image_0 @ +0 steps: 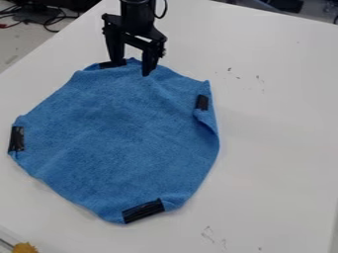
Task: Fold the cloth from right to left
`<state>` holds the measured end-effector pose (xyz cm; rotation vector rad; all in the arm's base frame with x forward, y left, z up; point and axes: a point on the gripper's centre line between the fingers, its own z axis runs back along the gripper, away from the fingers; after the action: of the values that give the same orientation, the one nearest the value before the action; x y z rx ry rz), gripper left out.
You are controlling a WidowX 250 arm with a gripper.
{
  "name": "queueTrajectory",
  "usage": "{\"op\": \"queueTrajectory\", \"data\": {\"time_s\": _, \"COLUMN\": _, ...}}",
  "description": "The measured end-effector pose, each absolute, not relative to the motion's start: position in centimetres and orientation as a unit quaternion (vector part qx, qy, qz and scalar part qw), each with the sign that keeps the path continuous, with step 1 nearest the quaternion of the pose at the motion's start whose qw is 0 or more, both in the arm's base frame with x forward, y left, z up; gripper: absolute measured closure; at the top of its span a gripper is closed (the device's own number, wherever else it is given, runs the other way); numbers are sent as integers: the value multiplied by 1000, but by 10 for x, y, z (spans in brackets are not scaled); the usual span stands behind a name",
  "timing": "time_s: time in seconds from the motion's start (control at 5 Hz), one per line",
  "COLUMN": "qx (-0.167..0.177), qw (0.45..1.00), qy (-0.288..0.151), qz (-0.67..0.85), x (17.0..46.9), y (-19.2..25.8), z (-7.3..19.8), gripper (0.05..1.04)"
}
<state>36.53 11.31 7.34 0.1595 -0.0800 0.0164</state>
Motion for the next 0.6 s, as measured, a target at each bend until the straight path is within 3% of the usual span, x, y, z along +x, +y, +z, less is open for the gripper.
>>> {"op": "queueTrajectory", "data": {"time_s": 0.2, "qx": 77, "qw": 997, "qy": -26, "qz": 11, "x": 364, "y": 112, "z": 62, "gripper": 83}}
{"op": "queueTrajectory", "data": {"time_s": 0.4, "qx": 93, "qw": 995, "qy": -44, "qz": 16, "x": 375, "y": 86, "z": 58, "gripper": 83}}
{"op": "queueTrajectory", "data": {"time_s": 0.6, "qx": 80, "qw": 996, "qy": -38, "qz": 5, "x": 394, "y": 52, "z": 52, "gripper": 83}}
